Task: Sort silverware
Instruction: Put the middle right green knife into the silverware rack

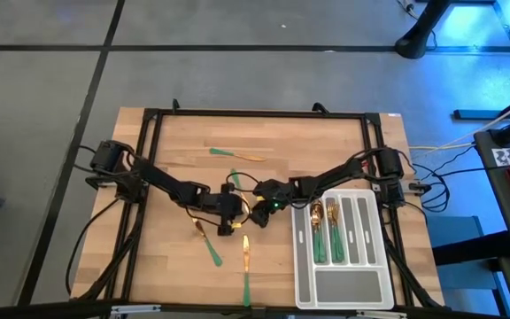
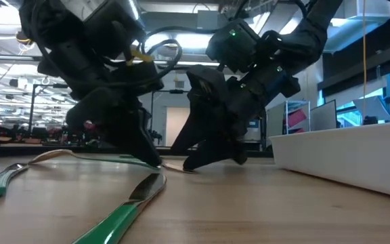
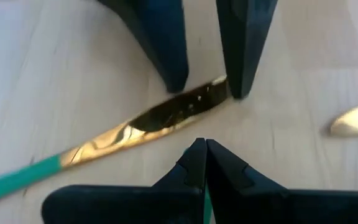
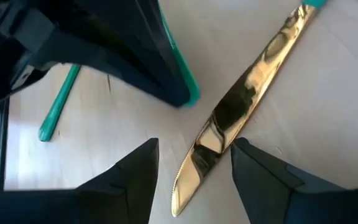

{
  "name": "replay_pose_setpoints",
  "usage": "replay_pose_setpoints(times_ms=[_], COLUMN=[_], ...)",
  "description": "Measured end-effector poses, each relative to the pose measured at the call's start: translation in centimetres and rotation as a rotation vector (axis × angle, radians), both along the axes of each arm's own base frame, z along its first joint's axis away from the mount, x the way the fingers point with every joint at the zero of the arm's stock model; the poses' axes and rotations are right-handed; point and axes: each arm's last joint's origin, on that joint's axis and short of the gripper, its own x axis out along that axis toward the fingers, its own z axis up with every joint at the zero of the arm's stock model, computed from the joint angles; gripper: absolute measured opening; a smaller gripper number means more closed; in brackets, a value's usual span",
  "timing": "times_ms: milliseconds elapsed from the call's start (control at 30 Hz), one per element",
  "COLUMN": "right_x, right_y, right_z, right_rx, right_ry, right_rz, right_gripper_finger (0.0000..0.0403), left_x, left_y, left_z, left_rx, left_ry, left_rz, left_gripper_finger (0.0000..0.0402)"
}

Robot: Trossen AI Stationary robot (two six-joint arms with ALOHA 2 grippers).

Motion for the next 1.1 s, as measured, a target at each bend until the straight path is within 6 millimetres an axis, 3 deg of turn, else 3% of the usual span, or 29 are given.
replay_pose_setpoints(times_ms=[400, 1100], right_x=[0.2, 0.3], right_y=[0.3, 0.4], right_z=[0.1, 0.3], right_rx=[-0.001, 0.023], right_ry=[-0.039, -0.066], right_rz=[0.051, 0.077], right_gripper_finger=[0.0201, 0.0201], left_x=[0.5, 0.7], left_y=[-0.7, 0.5], left_z=[-1.0, -1.0], left_rx=[-0.028, -0.008], left_ry=[-0.043, -0.04], left_rz=[0.005, -0.003], left_gripper_finger=[0.0001, 0.0001])
